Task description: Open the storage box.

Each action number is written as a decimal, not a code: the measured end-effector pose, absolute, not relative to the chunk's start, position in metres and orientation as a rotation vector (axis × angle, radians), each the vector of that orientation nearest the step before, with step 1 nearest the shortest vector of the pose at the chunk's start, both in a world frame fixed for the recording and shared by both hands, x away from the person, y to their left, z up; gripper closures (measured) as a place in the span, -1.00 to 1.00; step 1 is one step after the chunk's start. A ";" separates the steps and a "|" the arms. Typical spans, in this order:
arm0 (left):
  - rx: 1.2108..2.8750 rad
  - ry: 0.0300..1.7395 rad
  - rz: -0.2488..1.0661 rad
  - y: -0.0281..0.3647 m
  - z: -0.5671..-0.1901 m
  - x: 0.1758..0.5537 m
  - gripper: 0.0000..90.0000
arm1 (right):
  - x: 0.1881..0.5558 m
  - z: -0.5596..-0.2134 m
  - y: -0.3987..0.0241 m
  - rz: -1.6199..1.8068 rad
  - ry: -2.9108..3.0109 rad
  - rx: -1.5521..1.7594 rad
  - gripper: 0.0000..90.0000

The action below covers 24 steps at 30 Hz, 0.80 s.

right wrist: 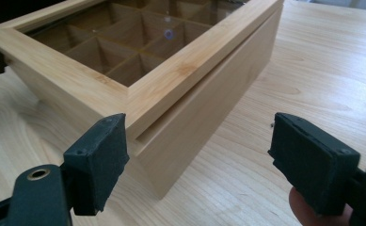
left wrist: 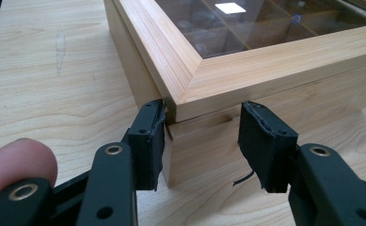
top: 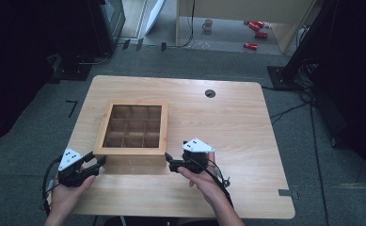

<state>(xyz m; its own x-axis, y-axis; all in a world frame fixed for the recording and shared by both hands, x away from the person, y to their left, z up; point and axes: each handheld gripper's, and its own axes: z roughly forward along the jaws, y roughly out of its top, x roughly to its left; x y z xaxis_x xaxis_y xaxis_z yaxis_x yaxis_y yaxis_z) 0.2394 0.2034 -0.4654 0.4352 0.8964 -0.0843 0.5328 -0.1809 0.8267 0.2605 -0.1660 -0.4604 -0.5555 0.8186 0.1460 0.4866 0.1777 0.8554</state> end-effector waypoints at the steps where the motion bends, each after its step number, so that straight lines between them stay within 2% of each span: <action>1: 1.849 1.216 0.546 0.203 -0.465 0.239 0.15 | 0.260 -0.460 -0.166 1.328 2.114 1.237 -0.57; 24: 1.837 1.196 0.554 0.203 -0.457 0.240 0.14 | 0.266 -0.473 -0.147 1.346 2.132 1.146 -0.58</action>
